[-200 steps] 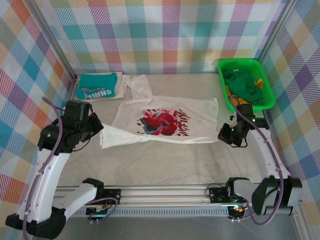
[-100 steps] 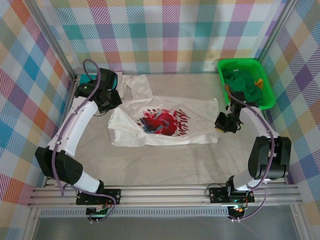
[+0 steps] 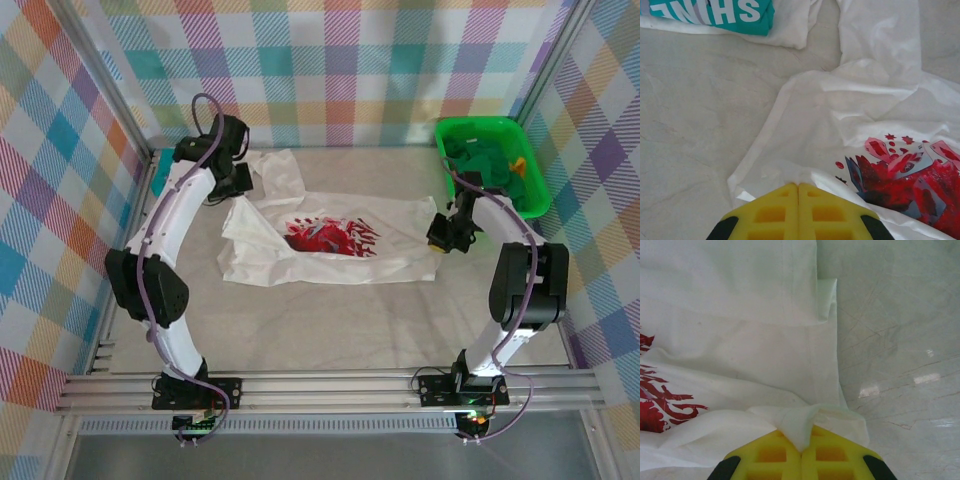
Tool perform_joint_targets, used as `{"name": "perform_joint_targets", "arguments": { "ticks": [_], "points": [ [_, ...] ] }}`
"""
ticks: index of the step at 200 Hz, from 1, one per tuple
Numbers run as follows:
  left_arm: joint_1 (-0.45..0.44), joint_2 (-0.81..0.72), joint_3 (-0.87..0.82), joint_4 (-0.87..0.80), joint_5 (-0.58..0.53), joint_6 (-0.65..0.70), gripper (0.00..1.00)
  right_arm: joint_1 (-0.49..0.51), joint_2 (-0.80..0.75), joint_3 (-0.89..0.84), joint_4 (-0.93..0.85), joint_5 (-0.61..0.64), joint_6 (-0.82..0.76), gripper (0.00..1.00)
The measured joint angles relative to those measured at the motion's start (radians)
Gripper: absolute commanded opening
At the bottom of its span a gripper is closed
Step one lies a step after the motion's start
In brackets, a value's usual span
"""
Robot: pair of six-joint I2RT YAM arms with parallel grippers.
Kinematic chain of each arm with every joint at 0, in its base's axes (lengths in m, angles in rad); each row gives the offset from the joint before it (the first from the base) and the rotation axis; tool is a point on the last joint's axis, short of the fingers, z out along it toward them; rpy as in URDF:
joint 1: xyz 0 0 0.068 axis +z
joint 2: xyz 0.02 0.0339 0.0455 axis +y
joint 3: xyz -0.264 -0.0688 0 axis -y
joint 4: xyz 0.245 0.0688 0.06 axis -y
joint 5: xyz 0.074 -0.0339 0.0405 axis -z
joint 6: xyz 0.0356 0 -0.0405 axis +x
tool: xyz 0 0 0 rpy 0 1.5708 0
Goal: Fold and stack the t-shirts
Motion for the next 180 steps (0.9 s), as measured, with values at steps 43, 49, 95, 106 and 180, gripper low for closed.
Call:
{"name": "perform_joint_targets", "arguments": {
  "ticks": [43, 49, 95, 106, 180],
  "points": [
    [0.000, 0.114, 0.083, -0.023, 0.000, 0.027, 0.00, 0.011, 0.076, 0.077, 0.005, -0.001, -0.002, 0.04],
    [0.000, 0.136, 0.109, -0.028, 0.000, 0.033, 0.00, 0.013, 0.093, 0.097, 0.006, -0.001, -0.003, 0.05],
    [0.001, 0.366, 0.410, -0.085, 0.002, 0.069, 0.53, 0.025, 0.190, 0.230, 0.003, -0.005, -0.003, 0.22],
    [0.001, 0.400, 0.463, -0.088, 0.010, 0.076, 0.58, 0.026, 0.195, 0.263, 0.000, -0.005, -0.001, 0.28],
    [0.001, -0.185, -0.356, 0.167, 0.085, -0.051, 0.56, 0.109, -0.167, -0.022, 0.110, -0.038, 0.011, 0.47]
  ]
}}
